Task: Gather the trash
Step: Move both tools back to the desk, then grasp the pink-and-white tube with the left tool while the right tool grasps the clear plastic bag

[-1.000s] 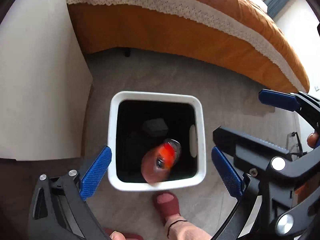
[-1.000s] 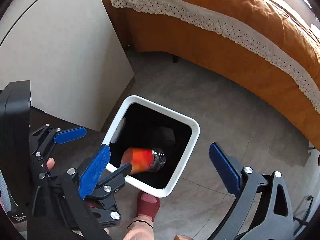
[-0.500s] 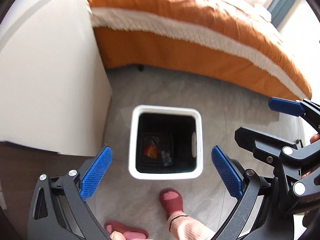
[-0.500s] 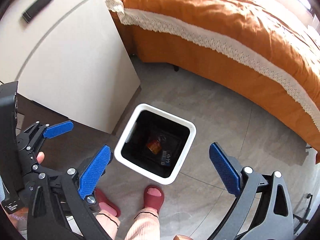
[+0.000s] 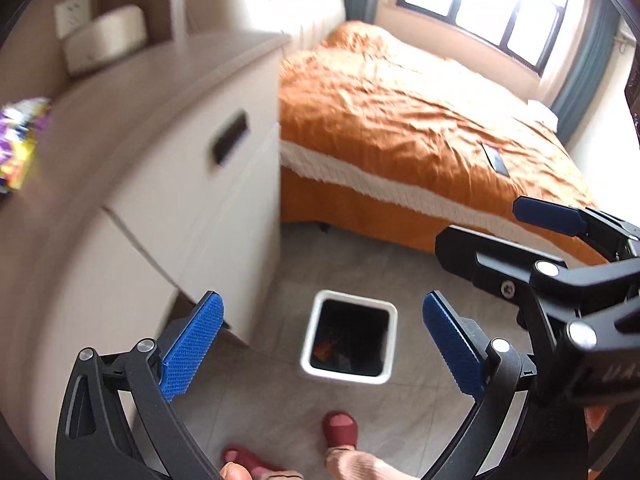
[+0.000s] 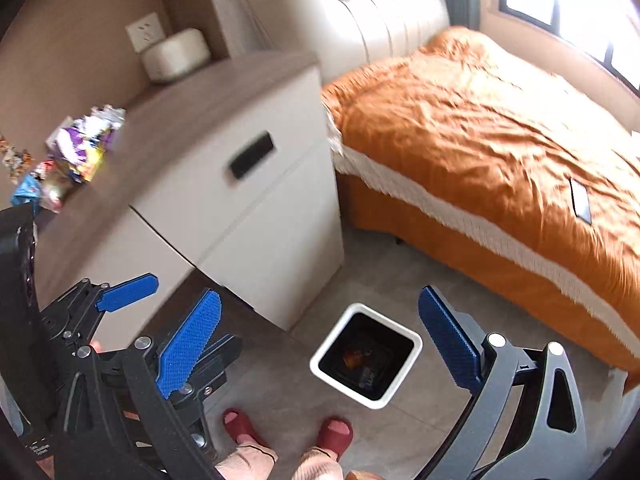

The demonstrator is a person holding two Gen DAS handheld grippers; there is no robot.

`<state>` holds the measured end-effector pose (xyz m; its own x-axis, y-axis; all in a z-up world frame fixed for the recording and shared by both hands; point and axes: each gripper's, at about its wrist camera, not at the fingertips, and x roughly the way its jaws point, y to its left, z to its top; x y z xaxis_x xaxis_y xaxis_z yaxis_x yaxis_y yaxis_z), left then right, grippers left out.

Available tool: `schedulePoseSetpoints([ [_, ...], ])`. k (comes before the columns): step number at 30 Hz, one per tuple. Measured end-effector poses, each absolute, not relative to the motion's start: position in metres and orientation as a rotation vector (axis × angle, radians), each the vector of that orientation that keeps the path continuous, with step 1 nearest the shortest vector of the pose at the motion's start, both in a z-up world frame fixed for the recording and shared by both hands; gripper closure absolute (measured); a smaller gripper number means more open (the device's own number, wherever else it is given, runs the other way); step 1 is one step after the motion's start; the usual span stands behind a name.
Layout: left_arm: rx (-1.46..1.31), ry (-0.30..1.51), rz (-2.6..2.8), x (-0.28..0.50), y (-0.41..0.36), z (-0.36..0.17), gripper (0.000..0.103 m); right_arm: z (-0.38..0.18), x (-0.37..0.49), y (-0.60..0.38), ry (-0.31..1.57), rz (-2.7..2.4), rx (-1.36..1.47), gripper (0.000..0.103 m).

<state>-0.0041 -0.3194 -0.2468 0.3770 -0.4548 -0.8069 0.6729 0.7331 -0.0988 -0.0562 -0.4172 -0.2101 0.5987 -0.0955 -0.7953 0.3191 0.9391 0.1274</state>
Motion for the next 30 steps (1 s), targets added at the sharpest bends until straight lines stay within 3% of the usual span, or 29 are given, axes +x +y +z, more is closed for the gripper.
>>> schedulePoseSetpoints([
  [9,0.189,0.817,-0.437,0.02,-0.202,-0.166,0.005,-0.139,-0.016,-0.339,0.781,-0.069,0.173,0.004],
  [16,0.031,0.769,-0.209,0.048,-0.099,-0.133,0.005,-0.1,0.023,-0.278,0.694,0.056,0.104,0.004],
  [30,-0.039,0.791,-0.052,0.116,0.002,-0.153,0.005,-0.114,0.091,-0.182,0.749,0.156,0.074,0.004],
])
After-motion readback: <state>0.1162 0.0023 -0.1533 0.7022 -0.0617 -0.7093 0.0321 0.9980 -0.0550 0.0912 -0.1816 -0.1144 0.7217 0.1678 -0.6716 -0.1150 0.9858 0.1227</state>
